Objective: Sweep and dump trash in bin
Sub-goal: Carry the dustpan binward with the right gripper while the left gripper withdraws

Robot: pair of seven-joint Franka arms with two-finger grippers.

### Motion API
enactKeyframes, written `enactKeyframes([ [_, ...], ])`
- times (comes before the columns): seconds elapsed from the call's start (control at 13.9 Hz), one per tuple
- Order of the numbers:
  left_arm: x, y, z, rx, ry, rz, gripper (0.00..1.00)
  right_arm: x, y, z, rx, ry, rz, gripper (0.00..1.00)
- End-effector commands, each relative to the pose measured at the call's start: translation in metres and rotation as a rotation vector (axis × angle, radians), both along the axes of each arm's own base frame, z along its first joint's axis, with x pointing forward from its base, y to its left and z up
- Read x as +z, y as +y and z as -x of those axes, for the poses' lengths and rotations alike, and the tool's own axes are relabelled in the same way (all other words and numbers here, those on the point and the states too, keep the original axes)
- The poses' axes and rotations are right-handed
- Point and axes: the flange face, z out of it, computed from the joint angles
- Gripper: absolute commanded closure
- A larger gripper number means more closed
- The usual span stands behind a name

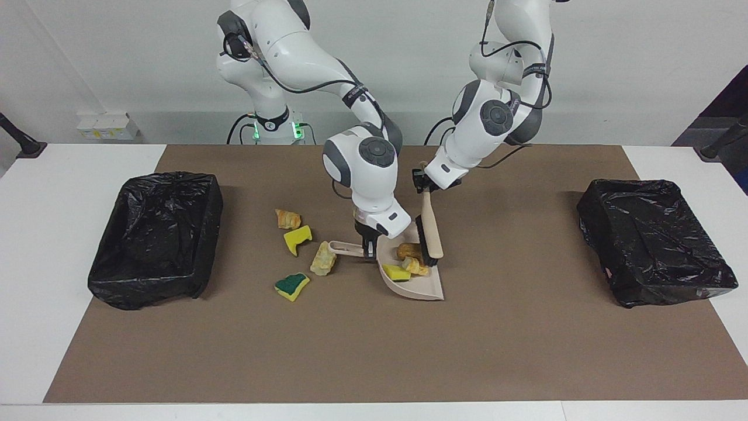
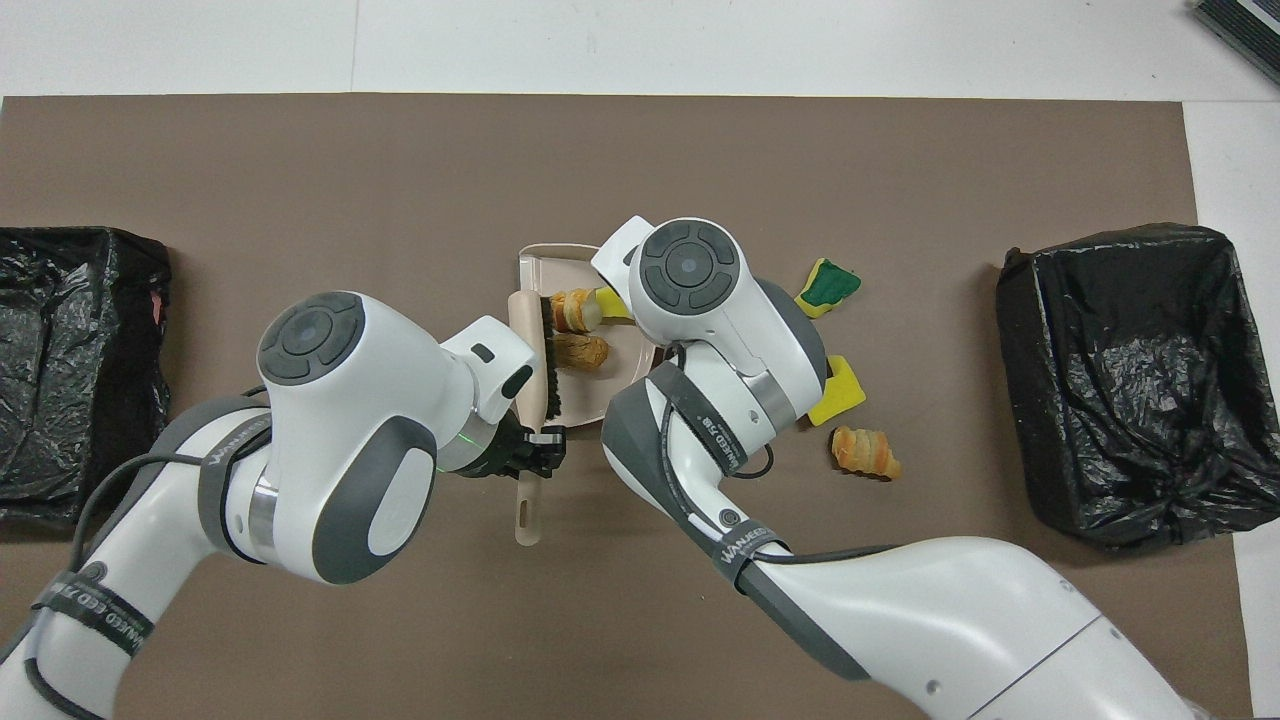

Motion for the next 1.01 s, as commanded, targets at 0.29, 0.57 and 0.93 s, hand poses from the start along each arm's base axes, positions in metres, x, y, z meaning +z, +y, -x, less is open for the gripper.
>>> enactKeyframes([
  [0.29, 0.076, 0.025, 0.030, 0.068, 0.003, -0.113, 1.00, 0.043, -0.042, -0.017, -0.057, -0.015, -0.085, 1.00],
  [0.57, 0.069, -0.001, 0.088, 0.085, 0.024, -0.165, 1.00, 0.093, -0.140, -0.024, -0.032, 0.006, -0.153, 1.00],
  [0.93, -0.005, -0.057, 0.156, 0.064, -0.030, -0.197, 1.00, 0.131, -0.278, -0.029, -0.017, 0.053, -0.214, 1.00],
])
